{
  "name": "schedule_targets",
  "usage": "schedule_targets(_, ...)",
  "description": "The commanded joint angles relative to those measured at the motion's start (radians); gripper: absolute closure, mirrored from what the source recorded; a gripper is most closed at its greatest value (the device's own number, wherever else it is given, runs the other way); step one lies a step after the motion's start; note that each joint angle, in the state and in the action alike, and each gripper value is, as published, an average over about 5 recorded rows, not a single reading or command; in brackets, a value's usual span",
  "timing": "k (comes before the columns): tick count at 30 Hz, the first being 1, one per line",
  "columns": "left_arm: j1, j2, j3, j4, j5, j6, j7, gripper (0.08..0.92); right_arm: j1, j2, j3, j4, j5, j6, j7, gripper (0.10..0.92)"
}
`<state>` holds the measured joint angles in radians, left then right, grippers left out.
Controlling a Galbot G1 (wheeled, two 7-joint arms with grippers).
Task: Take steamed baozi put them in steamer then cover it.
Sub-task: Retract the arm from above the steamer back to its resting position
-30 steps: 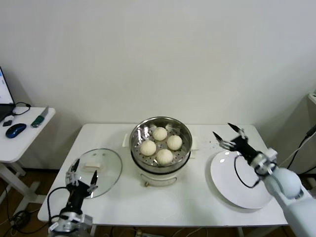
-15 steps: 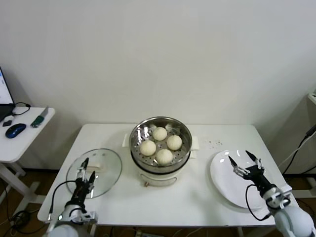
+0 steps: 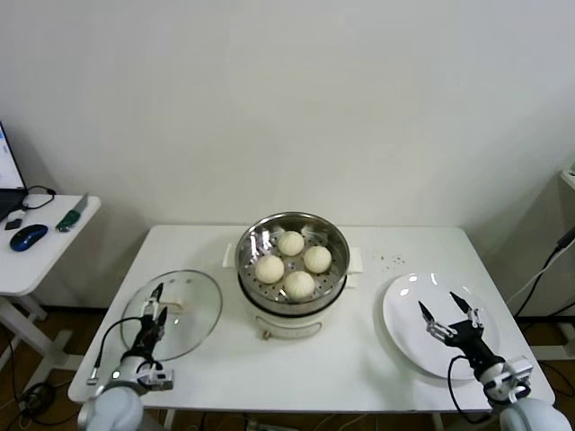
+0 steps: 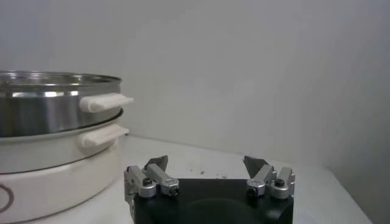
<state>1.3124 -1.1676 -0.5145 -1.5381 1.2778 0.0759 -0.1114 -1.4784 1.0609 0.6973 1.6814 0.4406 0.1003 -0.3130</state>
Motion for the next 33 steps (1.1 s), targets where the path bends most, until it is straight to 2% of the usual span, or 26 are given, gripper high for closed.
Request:
schedule_targets(1,-0.116,0.0,0.018,0.153,0.051,-0.019,-0.038,0.177,-0.028,0.024,0.016,-0.003,-0.022,0.008,-0.008,0.203)
schedule_targets(17,-0.163,0.009,0.067,0.168,-0.047,0.021,-0.042,0.183,-0.03,0.044,0.022,-0.028,-0.072,0.025,-0.036,0.203)
schedule_targets(20,-0.164,0.009,0.071,0.174,-0.05,0.02,-0.042,0.235,-0.029,0.051,0.02,-0.033,-0.083,0.028,-0.042,0.203)
schedule_targets(33,-0.148,0.009,0.067,0.159,-0.069,0.014,-0.035,0.614,-0.017,0.063,0.018,-0.047,-0.117,0.038,-0.052,0.203)
